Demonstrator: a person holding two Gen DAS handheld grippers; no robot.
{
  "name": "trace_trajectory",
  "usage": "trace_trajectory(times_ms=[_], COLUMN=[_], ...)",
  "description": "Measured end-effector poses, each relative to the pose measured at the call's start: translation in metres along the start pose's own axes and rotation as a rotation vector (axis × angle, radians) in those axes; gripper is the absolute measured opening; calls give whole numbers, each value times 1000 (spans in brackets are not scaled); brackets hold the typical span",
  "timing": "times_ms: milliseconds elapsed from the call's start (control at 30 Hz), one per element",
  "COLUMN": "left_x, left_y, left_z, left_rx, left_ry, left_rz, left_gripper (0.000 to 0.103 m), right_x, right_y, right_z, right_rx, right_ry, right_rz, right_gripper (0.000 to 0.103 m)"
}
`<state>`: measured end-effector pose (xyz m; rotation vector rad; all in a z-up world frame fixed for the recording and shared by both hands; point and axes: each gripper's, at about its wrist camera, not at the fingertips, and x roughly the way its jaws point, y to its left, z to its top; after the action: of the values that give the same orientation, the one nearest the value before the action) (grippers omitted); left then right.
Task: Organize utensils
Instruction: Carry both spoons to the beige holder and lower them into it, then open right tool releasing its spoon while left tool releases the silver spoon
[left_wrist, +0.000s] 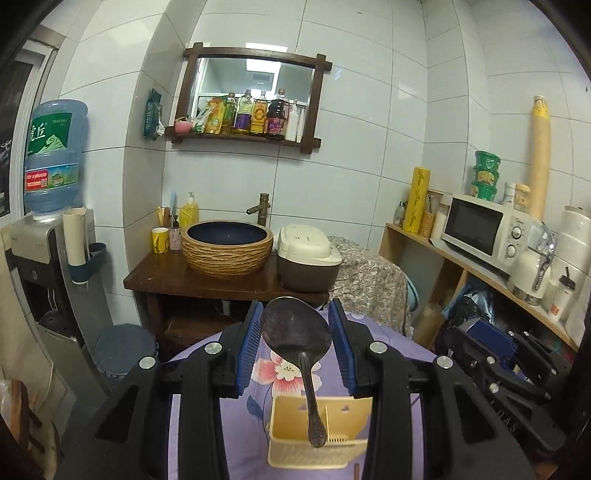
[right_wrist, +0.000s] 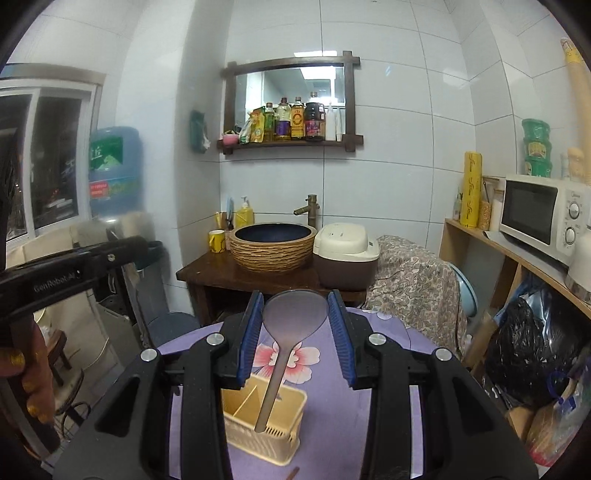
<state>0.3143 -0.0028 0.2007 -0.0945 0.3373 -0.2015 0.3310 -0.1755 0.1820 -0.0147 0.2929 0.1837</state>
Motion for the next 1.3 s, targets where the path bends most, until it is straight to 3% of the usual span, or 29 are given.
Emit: trace_trajectory(times_ms=[100, 367, 667, 900, 933, 967, 1033, 1300], left_x=[27, 65, 77, 81, 81, 79, 74, 26], left_y=[-3, 10, 17, 15, 14, 14, 13, 15], left_z=[-10, -62, -97, -105, -105, -104, -103, -104], left_rx=[29, 3, 9, 21, 22, 20, 26, 53], left_ry=[19, 109, 184, 213, 211, 204, 190, 91], left_rz=[33, 30, 6, -5, -5, -7, -15, 14], left_gripper=[38, 37, 37, 38, 38, 39, 45, 79], right_x=[26, 65, 71, 70, 69, 67, 60, 26], right_y=[1, 3, 7, 5, 5, 5, 3, -4], right_z=[-13, -70, -107, -110, -110, -110, -110, -108], right_rx=[1, -7, -29, -33, -36, -35, -21, 8], right_ry=[25, 122, 168, 152, 143, 133, 103, 76], right_rz=[-19, -13, -16, -25, -23, -25, -31, -37], right_gripper=[37, 37, 37, 38, 45, 62, 72, 75])
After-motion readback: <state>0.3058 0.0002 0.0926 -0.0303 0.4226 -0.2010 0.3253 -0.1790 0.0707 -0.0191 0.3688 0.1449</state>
